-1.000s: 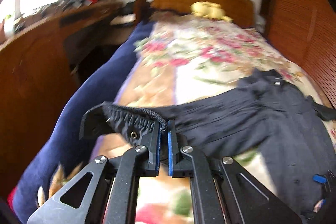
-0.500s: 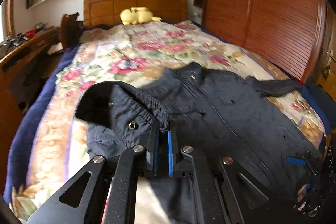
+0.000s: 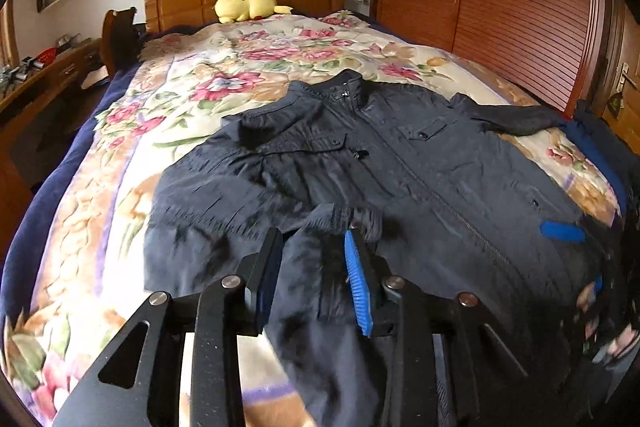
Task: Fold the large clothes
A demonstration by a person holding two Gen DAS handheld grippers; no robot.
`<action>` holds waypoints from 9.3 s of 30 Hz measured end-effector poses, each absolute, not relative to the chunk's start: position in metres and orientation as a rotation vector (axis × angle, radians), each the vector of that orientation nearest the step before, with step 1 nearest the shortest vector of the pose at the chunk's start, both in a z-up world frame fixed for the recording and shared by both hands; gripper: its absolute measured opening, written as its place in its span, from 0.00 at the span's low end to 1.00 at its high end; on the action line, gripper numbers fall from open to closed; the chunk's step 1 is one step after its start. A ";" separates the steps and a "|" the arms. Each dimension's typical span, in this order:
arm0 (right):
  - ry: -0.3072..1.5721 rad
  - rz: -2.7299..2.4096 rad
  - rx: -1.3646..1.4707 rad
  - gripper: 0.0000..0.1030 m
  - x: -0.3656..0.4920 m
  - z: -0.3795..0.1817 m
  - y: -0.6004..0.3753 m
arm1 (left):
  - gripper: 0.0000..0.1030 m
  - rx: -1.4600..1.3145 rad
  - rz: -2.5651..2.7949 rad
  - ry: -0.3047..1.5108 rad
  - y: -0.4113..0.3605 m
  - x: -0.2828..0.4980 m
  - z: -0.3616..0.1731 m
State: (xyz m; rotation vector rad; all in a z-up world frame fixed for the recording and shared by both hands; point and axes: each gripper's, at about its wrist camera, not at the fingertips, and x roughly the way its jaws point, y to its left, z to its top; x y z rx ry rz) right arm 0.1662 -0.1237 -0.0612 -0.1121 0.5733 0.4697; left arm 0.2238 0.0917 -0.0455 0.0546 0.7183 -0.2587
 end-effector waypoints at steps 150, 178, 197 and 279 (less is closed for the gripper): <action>0.629 0.284 -0.142 0.65 0.162 -0.010 -0.308 | 0.35 0.027 -0.300 0.681 -0.058 0.225 -0.081; 0.712 -0.207 0.164 0.65 0.376 -0.047 -0.492 | 0.35 0.105 -0.411 0.701 -0.111 0.246 -0.120; 0.636 -0.210 0.273 0.65 0.390 -0.084 -0.509 | 0.35 0.116 -0.432 0.701 -0.113 0.243 -0.125; 0.808 0.140 -0.275 0.65 0.274 -0.042 -0.214 | 0.35 0.021 -0.392 0.678 -0.024 0.226 -0.093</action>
